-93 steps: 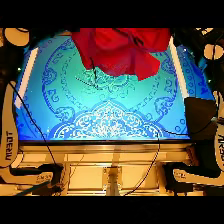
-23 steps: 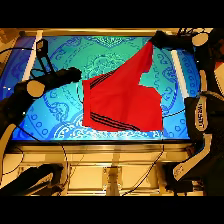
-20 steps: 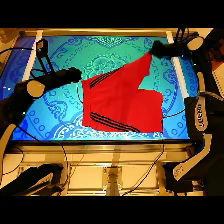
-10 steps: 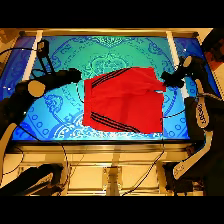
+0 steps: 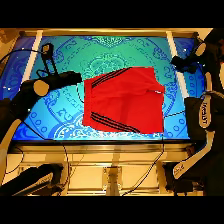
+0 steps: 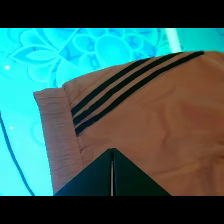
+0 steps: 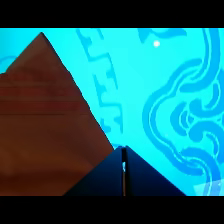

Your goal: Fold the clothes and pants, and hang the long-sleeved shirts on hangers.

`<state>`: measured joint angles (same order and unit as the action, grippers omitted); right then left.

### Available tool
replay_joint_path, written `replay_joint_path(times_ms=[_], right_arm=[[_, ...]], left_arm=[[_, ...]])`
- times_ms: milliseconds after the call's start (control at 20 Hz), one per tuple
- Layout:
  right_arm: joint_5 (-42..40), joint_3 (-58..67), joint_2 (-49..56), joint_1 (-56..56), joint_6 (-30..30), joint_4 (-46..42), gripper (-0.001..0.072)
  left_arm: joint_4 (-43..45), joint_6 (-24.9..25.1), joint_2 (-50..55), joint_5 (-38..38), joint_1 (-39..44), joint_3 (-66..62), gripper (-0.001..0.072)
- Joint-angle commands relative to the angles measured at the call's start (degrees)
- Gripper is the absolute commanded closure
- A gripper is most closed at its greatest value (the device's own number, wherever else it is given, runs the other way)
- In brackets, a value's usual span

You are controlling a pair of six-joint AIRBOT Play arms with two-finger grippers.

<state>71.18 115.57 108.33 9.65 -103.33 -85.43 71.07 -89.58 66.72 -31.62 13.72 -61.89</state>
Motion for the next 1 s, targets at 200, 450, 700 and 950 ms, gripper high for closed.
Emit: replay_joint_path(times_ms=[200,450,700,950], right_arm=[[4.3,-5.0,-2.7,3.3,19.6,29.8,0.0706],[8.2,-14.9,-8.8,5.6,27.8,37.5,0.0705],[9.7,-16.0,-11.3,6.4,31.2,46.7,0.0704],[8.7,-16.0,-11.2,5.0,28.7,46.8,0.0378]], left_arm=[[0.8,1.9,-2.0,-6.8,-1.8,5.0,0.0693],[-11.5,0.8,-15.1,-6.8,-3.5,25.1,0.0693],[-28.0,-5.2,-27.8,-5.4,-3.5,44.5,0.0691],[-37.9,-10.2,-29.3,-3.3,-3.4,52.1,0.0173]])
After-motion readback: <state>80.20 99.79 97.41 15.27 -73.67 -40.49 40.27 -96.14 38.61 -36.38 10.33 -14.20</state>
